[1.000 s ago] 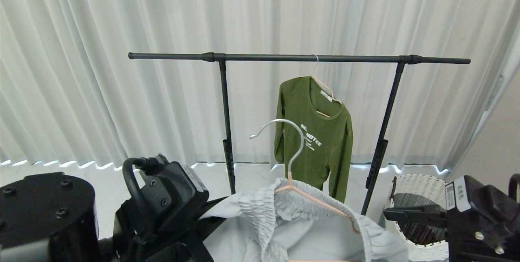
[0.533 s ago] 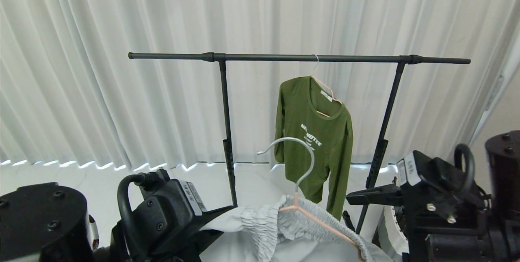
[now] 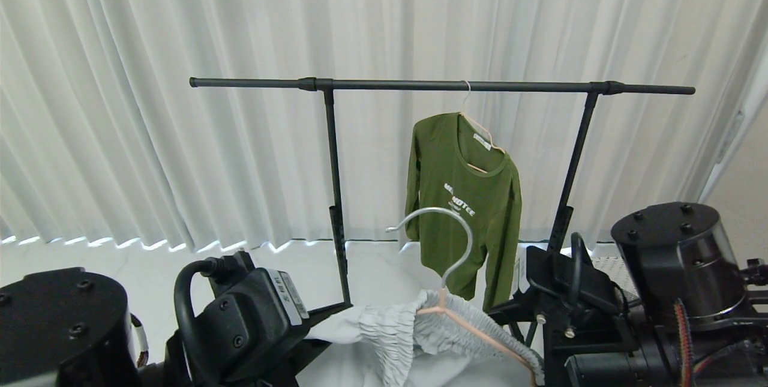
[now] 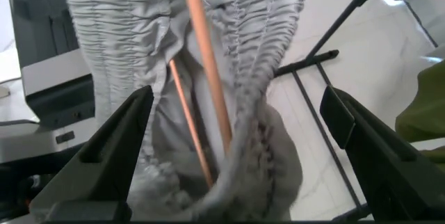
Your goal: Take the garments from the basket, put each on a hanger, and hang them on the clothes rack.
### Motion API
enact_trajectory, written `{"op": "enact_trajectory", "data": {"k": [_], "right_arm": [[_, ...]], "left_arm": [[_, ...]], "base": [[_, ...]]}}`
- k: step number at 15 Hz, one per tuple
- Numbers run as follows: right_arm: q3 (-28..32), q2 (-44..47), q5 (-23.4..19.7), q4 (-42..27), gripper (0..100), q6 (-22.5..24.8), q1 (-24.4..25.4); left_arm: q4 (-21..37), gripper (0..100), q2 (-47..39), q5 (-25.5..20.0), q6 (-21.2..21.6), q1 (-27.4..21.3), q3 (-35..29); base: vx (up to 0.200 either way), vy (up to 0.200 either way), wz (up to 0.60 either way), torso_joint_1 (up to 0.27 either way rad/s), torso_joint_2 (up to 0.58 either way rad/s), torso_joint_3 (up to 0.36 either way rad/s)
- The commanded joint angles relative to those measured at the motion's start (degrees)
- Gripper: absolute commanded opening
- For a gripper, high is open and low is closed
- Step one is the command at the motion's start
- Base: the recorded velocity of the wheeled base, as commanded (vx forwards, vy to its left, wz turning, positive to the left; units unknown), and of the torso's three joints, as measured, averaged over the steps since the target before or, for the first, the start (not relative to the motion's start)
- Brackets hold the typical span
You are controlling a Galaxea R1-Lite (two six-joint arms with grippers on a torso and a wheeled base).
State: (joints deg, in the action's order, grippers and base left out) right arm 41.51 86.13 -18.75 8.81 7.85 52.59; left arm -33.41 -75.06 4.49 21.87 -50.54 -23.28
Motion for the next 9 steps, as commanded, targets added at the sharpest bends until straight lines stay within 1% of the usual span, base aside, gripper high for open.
{"op": "enact_trajectory", "data": {"k": [1,2,9], "right_arm": [[0.9,2.0,0.0,0.2,100,-0.2,0.1],[0.8,2.4,0.0,0.2,0,-0.2,0.1],[0.8,2.3,0.4,0.3,0,-0.1,-0.2]], "left_arm": [[-0.2,0,-0.2,-0.1,-0.1,0.0,-0.1],[-0.3,0,-0.2,0.0,-0.1,0.0,-0.1],[-0.4,0,-0.2,0.0,0.0,0.0,0.0]], "base": [[0.000,0.000,0.00,0.000,0.00,0.000],[0.000,0.000,0.00,0.000,0.00,0.000],[0.000,0.000,0.00,0.000,0.00,0.000]]}}
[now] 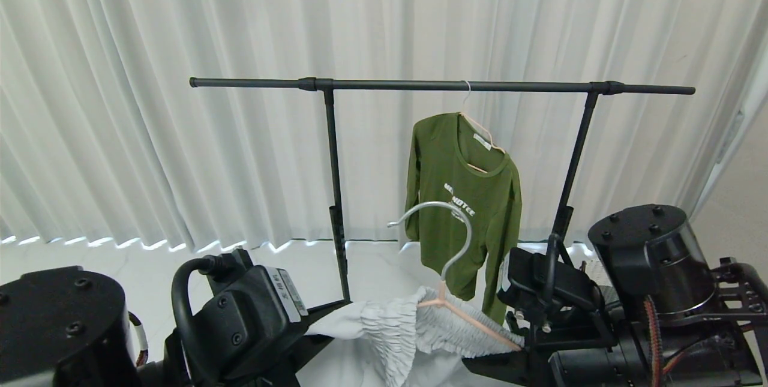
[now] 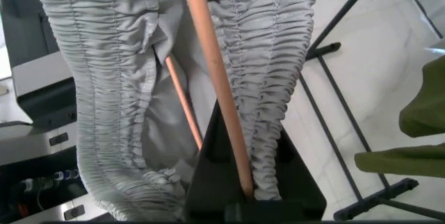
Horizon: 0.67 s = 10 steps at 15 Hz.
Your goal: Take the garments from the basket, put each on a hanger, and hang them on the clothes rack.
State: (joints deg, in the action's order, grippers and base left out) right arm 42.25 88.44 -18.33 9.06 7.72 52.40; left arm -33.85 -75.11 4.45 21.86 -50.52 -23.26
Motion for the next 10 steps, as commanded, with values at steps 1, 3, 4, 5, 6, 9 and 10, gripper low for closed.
{"op": "enact_trajectory", "data": {"k": [1,3,4,5,6,9,10], "right_arm": [[-0.1,-0.2,0.0,1.1,0,0.1,0.0],[0.0,-0.2,0.0,2.8,0,0.3,0.0],[0.4,-0.2,0.3,3.0,0,0.4,0.0],[1.3,-0.6,1.2,2.7,0,0.3,0.0],[1.7,-0.9,2.4,2.7,0,0.2,0.0],[2.0,-2.3,4.1,2.6,0,0.2,-2.5],[2.0,-2.7,4.1,2.6,0,0.3,-3.8]], "left_arm": [[0.0,0,0.0,-0.1,0.0,0.0,0.0],[0.0,100,0.0,0.0,0.1,0.0,0.1],[0.0,100,-0.1,0.0,0.1,0.0,0.1],[0.0,100,0.0,0.0,0.0,0.1,0.1],[0.0,100,0.0,0.0,0.0,0.2,0.1],[0.0,100,0.3,0.1,-0.1,0.6,0.2],[0.0,100,0.4,0.1,-0.1,1.2,0.2]], "base": [[0.000,0.000,0.00,0.000,0.00,0.000],[0.000,0.000,0.00,0.000,0.00,0.000],[0.000,0.000,0.00,0.000,0.00,0.000],[0.000,0.000,0.00,0.000,0.00,0.000],[0.000,0.000,0.00,0.000,0.00,0.000],[0.000,0.000,0.00,0.000,0.00,0.000],[0.000,0.000,0.00,0.000,0.00,0.000]]}}
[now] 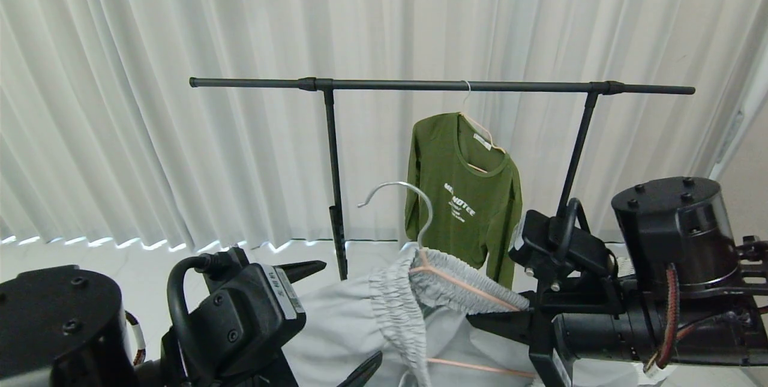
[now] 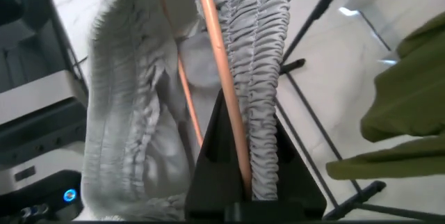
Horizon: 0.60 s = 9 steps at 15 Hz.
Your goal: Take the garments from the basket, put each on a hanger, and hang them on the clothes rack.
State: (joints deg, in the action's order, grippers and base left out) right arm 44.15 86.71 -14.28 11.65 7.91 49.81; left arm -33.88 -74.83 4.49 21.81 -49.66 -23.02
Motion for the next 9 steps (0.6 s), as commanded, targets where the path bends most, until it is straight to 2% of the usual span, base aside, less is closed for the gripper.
{"op": "enact_trajectory", "data": {"k": [1,5,7,9], "right_arm": [[0.1,-1.5,0.0,0.0,0,0.1,-2.3],[0.6,-2.0,2.1,-0.4,0,-0.1,-5.3],[1.6,-1.3,2.4,-0.4,0,-0.3,-5.3],[4.1,0.6,2.4,-0.4,0,-0.4,-4.9]], "left_arm": [[0.0,100,0.1,0.1,0.0,1.1,0.0],[0.0,100,1.7,0.1,-0.7,4.4,0.7],[0.0,100,2.8,-0.1,-6.4,4.0,1.7],[0.0,100,2.1,-0.4,-19.8,-0.6,0.8]], "base": [[0.000,0.000,0.00,0.000,0.00,0.000],[0.000,0.000,0.00,0.000,0.00,0.000],[0.000,0.000,0.00,0.000,0.00,0.000],[0.000,0.000,0.00,0.000,0.00,0.000]]}}
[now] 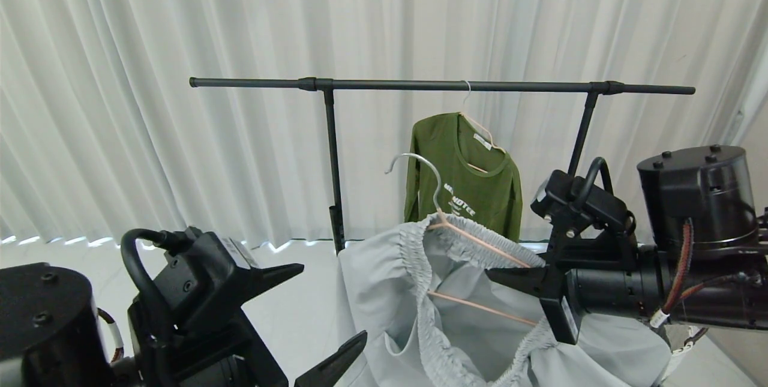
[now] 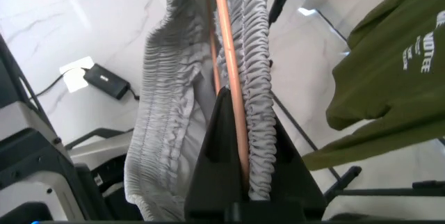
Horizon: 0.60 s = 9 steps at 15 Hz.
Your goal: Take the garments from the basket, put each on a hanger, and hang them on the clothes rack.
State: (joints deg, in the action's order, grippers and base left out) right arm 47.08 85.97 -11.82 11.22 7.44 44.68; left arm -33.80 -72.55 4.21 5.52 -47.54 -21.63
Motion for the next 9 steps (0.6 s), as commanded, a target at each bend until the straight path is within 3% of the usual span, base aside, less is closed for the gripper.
{"op": "enact_trajectory", "data": {"k": [1,4,6,9], "right_arm": [[2.2,2.3,0.0,0.3,0,0.0,0.6],[4.3,3.4,0.0,0.4,0,0.0,0.8],[4.8,3.1,-0.1,0.4,0,-0.1,1.2],[4.8,2.8,-0.1,0.6,0,-0.1,2.8]], "left_arm": [[0.0,100,-1.8,0.4,-9.6,-4.7,-1.8],[0.0,100,-8.8,4.9,-16.2,-5.5,-5.1],[0.0,100,-13.9,10.7,-17.6,-5.3,-7.9],[0.0,100,-18.5,12.3,-17.6,-3.3,-9.8]], "base": [[0.000,0.000,0.00,0.000,0.00,0.000],[0.000,0.000,0.00,0.000,0.00,0.000],[0.000,0.000,0.00,0.000,0.00,0.000],[0.000,0.000,0.00,0.000,0.00,0.000]]}}
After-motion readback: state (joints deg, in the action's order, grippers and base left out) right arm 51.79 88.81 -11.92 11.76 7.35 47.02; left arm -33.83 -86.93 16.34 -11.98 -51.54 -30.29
